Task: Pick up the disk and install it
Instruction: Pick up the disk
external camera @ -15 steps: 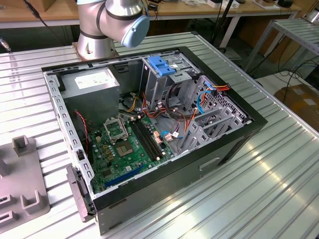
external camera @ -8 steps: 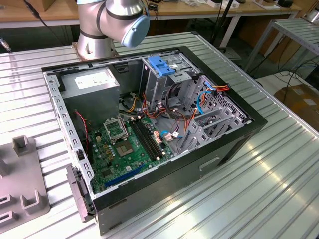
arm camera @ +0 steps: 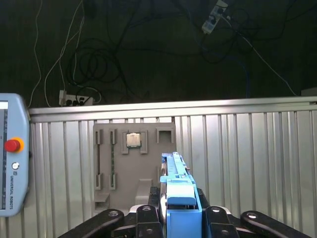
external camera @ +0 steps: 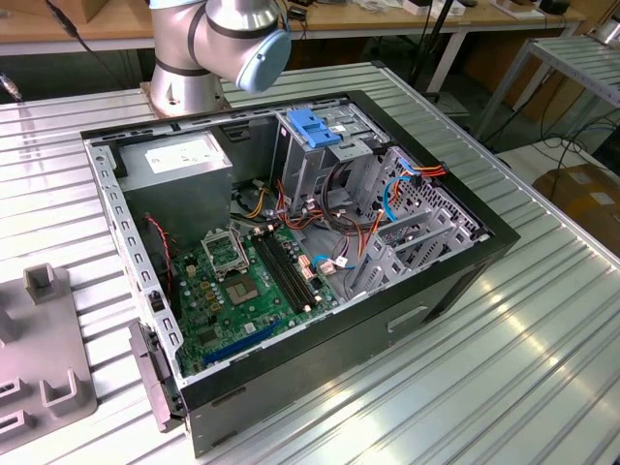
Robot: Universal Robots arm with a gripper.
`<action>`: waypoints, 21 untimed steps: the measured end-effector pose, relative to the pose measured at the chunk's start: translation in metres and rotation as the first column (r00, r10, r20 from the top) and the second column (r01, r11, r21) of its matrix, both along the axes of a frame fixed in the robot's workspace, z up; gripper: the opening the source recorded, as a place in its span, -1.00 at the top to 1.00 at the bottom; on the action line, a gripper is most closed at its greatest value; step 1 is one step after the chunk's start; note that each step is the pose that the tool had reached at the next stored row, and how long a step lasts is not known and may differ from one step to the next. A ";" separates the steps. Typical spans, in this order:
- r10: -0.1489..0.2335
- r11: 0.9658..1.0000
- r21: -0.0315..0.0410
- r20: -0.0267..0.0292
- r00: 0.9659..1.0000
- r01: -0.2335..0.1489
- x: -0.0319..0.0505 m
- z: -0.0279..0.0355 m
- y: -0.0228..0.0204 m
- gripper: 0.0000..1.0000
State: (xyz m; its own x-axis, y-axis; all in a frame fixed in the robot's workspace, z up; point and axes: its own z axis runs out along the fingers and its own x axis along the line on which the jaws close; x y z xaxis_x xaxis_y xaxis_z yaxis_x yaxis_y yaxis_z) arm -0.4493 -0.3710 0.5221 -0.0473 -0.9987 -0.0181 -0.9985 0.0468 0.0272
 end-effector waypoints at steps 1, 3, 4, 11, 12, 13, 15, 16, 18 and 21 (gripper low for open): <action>0.000 1.000 0.000 0.000 1.000 0.000 0.0005 0.0000 0.0000 0.26; 0.000 1.000 0.000 0.000 1.000 0.000 0.0020 0.0000 0.0000 0.26; 0.000 1.000 0.000 0.000 1.000 0.000 0.0025 0.0000 0.0000 0.26; 0.000 1.000 0.000 0.000 1.000 0.000 0.0082 0.0000 0.0000 0.26; 0.000 1.000 0.000 0.000 1.000 0.000 0.0089 0.0000 0.0000 0.26; 0.000 1.000 0.000 0.000 1.000 0.000 0.0094 0.0000 0.0000 0.26; 0.000 1.000 0.000 0.000 1.000 0.000 0.0103 0.0000 0.0000 0.26; 0.000 1.000 0.000 0.000 1.000 0.000 0.0110 0.0000 0.0000 0.26; 0.000 1.000 0.000 0.000 1.000 0.000 0.0120 0.0000 0.0000 0.26; 0.000 1.000 0.000 0.000 1.000 0.000 0.0144 0.0000 0.0000 0.26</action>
